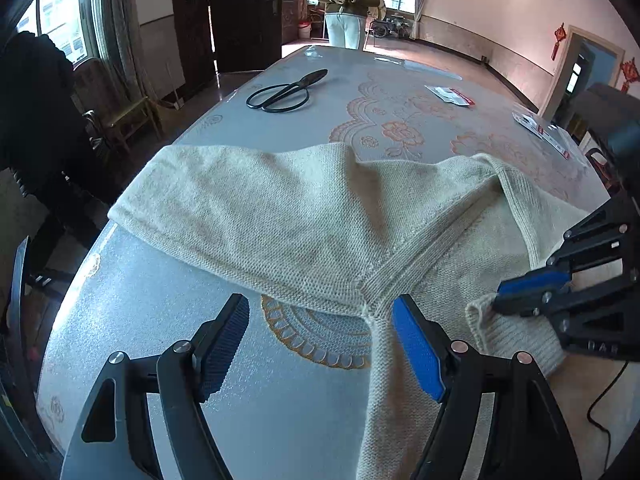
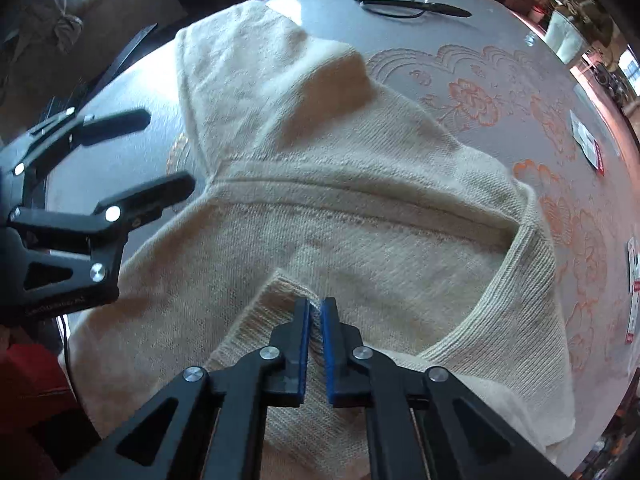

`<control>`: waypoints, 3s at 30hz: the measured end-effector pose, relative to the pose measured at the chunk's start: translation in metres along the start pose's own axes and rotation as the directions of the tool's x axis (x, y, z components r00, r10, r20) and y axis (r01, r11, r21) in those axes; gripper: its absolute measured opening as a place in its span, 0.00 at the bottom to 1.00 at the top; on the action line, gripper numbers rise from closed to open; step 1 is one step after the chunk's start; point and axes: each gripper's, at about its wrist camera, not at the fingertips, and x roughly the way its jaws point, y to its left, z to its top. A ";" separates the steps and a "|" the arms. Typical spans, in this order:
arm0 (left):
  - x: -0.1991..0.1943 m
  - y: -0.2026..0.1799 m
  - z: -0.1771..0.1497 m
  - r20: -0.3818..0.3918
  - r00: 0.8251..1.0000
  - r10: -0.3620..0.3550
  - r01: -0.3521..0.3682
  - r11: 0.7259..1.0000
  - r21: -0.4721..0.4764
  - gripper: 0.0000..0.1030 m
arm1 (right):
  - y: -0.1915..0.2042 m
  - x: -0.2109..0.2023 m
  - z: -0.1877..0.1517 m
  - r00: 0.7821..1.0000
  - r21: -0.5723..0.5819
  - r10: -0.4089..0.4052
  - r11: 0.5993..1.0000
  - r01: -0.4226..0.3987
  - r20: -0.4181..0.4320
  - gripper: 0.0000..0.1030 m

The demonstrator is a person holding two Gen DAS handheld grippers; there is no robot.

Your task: Fold clothes

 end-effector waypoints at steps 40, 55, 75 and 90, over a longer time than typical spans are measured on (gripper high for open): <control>0.031 -0.147 0.031 0.051 0.996 0.067 -0.080 0.947 0.310 0.77 | -0.288 -0.037 -0.229 0.931 0.763 0.156 0.538 -0.359 0.329 0.28; 0.046 -0.153 0.024 0.041 0.992 0.118 -0.125 0.944 0.305 0.77 | -0.371 0.005 -0.203 0.557 0.579 0.175 -0.125 -0.806 0.812 0.19; 0.047 -0.153 0.027 0.055 0.991 0.119 -0.129 0.957 0.260 0.77 | -0.302 -0.026 -0.195 0.864 0.608 0.422 0.620 -0.496 0.274 0.27; 0.046 -0.153 0.019 0.049 0.989 0.142 -0.150 0.953 0.264 0.77 | -0.392 -0.034 -0.132 0.628 0.617 0.069 0.128 -0.776 0.775 0.16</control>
